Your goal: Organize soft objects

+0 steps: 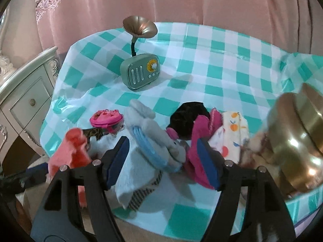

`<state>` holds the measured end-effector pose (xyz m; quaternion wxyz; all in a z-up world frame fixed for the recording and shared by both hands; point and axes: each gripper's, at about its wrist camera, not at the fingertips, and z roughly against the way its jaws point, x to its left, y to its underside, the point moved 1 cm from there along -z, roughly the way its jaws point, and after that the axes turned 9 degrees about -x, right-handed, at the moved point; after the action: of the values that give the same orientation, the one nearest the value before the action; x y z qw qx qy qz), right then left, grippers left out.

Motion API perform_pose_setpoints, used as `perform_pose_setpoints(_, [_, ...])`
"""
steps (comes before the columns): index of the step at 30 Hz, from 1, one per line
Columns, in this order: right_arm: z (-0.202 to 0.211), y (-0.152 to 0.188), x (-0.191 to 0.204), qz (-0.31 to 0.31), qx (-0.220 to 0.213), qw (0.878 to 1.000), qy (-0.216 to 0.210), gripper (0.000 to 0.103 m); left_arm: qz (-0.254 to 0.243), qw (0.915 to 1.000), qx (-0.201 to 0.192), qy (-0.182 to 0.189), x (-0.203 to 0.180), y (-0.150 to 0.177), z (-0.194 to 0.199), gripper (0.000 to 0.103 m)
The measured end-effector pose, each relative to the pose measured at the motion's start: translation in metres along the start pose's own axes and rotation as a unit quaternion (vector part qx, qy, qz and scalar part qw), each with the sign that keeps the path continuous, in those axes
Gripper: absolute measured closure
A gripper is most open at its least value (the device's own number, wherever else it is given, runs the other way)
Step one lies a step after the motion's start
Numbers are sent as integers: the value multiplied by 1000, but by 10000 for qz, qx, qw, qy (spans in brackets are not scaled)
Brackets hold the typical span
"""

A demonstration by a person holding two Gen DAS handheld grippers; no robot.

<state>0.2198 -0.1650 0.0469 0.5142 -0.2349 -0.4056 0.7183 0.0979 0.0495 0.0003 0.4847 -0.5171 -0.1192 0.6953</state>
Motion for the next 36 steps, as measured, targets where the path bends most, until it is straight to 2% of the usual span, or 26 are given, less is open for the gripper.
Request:
perform_pose_setpoints(3, [-16,-4,-1,-39,94,9999,-57,31,-296,9991,200,-241,-10,-1,-10,43])
perform_pose_setpoints(4, [-21,-5,-2,-82,139,9998,-94,46,-365,9984,286,-335,-12,-1,-15,43])
perform_pose_setpoints(5, [-23,-4,-3,-98,173,9998,-102,76,-406,9980,316,-380,-14,-2,-17,44])
perform_pose_setpoints(6, [-25,-4,-4,-91,217,9997,-78,80,-445,9976,328,-416,-15,-4,-18,49])
perform_pose_setpoints(7, [-24,-4,-6,-110,177,9998,-32,81,-507,9967,382,-514,-17,-6,-22,70])
perform_pose_setpoints(8, [-20,-4,-8,-156,115,9998,-38,82,-525,9962,424,-543,-17,-6,-25,79])
perform_pose_setpoints(12, [1,-7,-12,-211,-148,9997,-14,83,-547,9928,872,-610,-11,4,-45,84])
perform_pose_setpoints(13, [5,-8,-13,-233,-195,9995,-16,83,-536,9927,897,-602,-9,5,-47,95])
perform_pose_setpoints(17, [37,-12,-18,-330,-512,9981,-54,83,-584,9944,718,-514,-11,6,-38,97])
perform_pose_setpoints(22, [62,-9,-26,-358,-587,9976,-76,84,-399,9980,385,-317,-8,4,-21,98])
perform_pose_setpoints(25, [82,2,-30,-427,-622,9971,-95,84,-297,9994,36,-165,-8,1,-3,98])
perform_pose_setpoints(28, [98,14,-39,-594,-616,9963,-75,84,-226,9996,-148,-109,-10,-3,5,98])
perform_pose_setpoints(36, [133,45,-64,-892,-452,9950,31,84,-275,9993,-244,32,-29,3,17,98])
